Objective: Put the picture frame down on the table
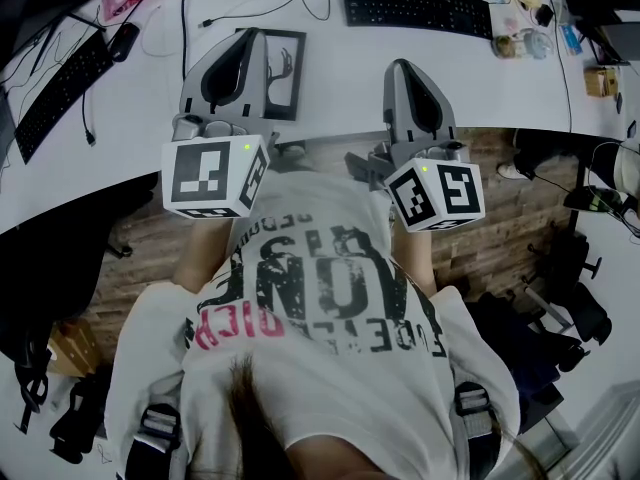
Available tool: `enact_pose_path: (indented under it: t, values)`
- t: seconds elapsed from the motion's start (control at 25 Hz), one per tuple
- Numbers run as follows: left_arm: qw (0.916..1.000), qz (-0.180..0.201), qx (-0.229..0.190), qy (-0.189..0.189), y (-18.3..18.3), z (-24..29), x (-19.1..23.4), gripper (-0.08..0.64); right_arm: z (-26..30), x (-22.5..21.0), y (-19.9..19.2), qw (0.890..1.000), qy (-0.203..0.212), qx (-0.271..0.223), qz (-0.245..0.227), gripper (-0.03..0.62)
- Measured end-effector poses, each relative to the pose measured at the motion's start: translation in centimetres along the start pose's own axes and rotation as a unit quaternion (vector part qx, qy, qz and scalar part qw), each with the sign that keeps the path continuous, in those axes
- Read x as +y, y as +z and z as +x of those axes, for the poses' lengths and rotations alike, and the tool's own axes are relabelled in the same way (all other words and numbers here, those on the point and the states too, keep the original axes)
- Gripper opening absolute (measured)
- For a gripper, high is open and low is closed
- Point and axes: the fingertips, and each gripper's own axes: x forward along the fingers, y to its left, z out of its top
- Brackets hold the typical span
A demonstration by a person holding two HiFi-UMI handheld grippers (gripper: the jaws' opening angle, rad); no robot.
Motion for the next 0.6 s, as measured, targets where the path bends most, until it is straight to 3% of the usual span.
enact_pose_path:
  t: [0.6]
  values:
    - [1.0000, -0.006, -0.004, -0.005, 0.15, -0.09, 0.81, 0.003, -0.18, -0.46, 0.56, 1.000, -0.017, -0.004, -0.014, 0.000]
